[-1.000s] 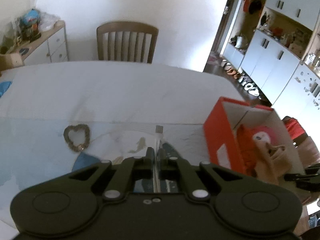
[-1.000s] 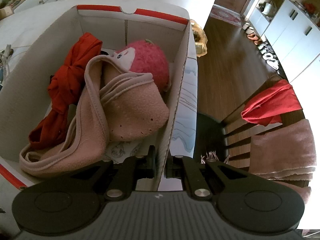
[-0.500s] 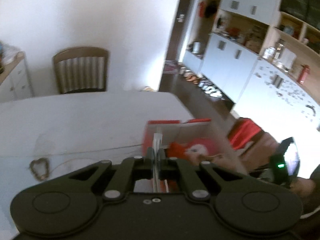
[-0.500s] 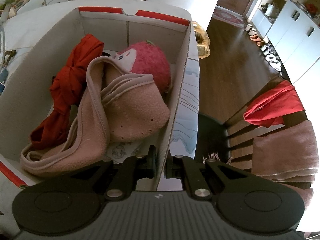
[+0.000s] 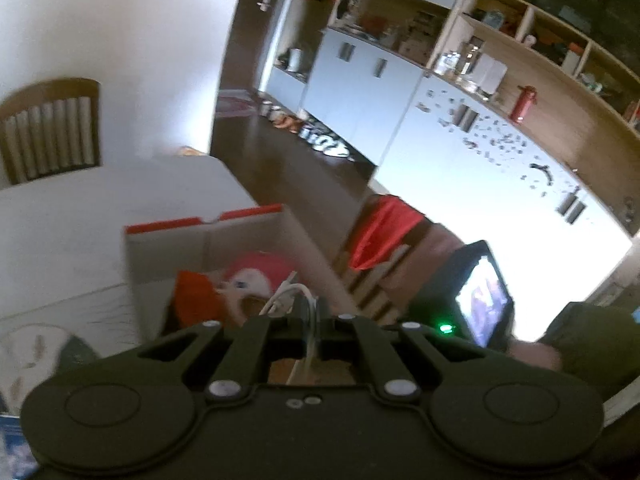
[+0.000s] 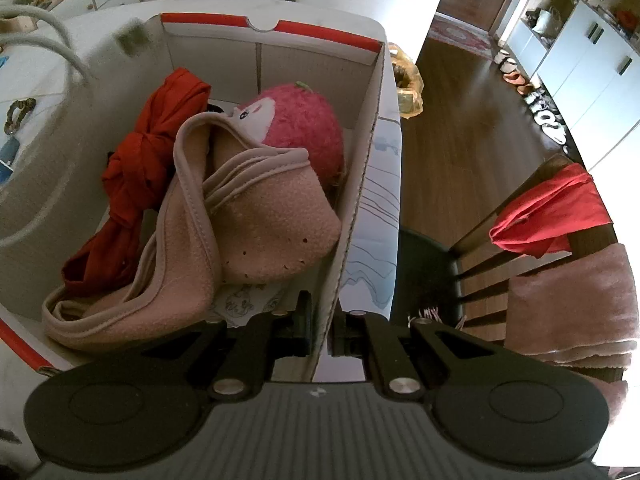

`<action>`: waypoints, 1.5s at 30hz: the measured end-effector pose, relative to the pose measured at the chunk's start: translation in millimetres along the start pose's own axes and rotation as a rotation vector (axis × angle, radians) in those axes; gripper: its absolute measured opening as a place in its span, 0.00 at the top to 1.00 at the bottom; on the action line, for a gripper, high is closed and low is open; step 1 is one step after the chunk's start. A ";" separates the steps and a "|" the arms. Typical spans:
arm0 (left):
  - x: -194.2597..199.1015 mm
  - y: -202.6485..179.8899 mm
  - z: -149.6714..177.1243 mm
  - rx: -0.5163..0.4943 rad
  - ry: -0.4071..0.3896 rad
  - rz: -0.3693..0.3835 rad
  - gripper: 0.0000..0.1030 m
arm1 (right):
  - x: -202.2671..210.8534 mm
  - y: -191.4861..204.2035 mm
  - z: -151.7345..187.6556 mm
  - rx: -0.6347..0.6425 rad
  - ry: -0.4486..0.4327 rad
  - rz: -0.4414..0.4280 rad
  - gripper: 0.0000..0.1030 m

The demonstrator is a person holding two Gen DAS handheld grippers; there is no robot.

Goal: Organize objects
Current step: 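Lift and carry the white cable with the left gripper into the shoebox, then open the left gripper to drop the white cable in the box, then move the left gripper back to the table over the brown scrunchie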

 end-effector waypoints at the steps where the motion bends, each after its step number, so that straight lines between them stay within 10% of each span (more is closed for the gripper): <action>1: -1.2 -2.0 0.0 -0.002 0.000 0.010 0.99 | 0.3 -0.3 -0.1 -0.001 0.000 -0.003 0.93; 8: -33.6 3.8 8.5 0.038 0.072 0.067 1.00 | 0.7 -1.8 0.2 -0.010 0.000 -0.015 0.93; 19: -88.3 45.5 36.1 -0.018 0.187 -0.140 0.98 | 0.8 -0.8 0.3 -0.005 0.007 -0.022 0.93; 30: -109.0 58.6 47.9 -0.044 0.280 -0.195 0.78 | 0.9 -1.3 -0.6 0.000 0.010 -0.022 0.93; 37: -98.8 46.0 45.8 -0.082 0.258 -0.202 0.44 | 1.1 -0.9 -0.6 0.002 0.010 -0.024 0.93; 45: -69.0 43.7 39.0 -0.036 0.189 -0.192 0.39 | 2.2 -2.0 0.2 0.009 0.008 -0.022 0.93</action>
Point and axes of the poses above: each gripper's, at about its wrist camera, not at the fingertips, and x roughly against the way its jaws point, y to its left, z to its underside, the point moved 2 cm from there along -x, roughly the way its jaws point, and after that the axes turned 2 degrees about -x, right-handed, at the moved point
